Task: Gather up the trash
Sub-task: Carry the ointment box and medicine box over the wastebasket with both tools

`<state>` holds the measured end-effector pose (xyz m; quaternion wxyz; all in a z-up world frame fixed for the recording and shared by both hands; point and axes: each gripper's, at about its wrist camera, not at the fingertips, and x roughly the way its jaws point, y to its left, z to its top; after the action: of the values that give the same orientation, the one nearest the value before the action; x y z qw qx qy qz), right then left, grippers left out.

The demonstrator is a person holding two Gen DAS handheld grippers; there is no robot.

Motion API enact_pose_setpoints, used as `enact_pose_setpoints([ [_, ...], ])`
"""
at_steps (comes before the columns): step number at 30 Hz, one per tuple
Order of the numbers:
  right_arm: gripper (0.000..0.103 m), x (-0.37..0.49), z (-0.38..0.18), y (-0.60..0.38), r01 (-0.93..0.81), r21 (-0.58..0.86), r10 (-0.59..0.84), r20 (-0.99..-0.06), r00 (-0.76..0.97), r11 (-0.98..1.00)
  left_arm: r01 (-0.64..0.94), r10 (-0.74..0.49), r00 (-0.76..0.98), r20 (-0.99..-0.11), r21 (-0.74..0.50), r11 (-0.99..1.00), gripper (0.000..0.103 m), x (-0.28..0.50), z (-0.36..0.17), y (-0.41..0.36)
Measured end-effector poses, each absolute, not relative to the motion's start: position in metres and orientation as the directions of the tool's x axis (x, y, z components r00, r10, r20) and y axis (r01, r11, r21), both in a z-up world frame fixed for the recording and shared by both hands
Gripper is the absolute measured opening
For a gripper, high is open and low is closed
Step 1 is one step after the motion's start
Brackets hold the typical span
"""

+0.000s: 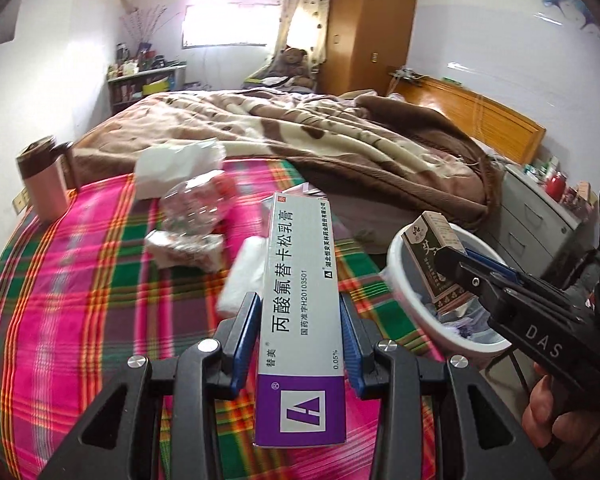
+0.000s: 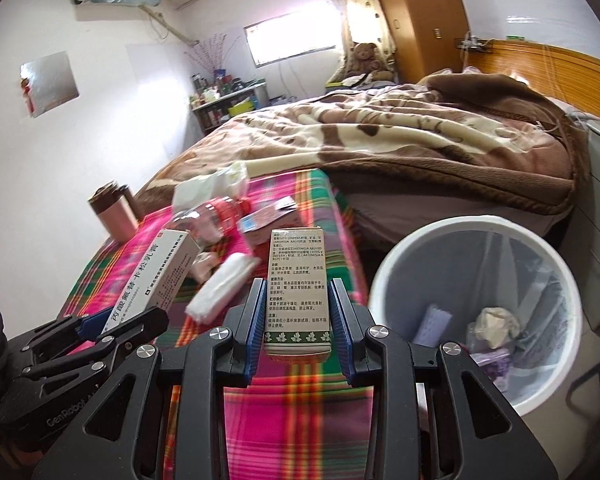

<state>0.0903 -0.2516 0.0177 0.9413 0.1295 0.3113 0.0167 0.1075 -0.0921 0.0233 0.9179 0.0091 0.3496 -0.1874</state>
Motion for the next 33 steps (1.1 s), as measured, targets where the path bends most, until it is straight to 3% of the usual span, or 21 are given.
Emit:
enact_pose_setpoints([
  [20,0.032,0.076,0.018,-0.322,0.212,0.249,-0.027,-0.589,0.808,0.945,0.523,-0.471,0.618,-0.63,-0.118,0.844,0.04,0.109,0.034,-0.184],
  [33,0.032,0.074,0.003,-0.354,0.301,0.248,-0.08,-0.635,0.769,0.921,0.58,-0.506,0.546,-0.667,-0.135,0.803,0.04,0.112,0.02,-0.234],
])
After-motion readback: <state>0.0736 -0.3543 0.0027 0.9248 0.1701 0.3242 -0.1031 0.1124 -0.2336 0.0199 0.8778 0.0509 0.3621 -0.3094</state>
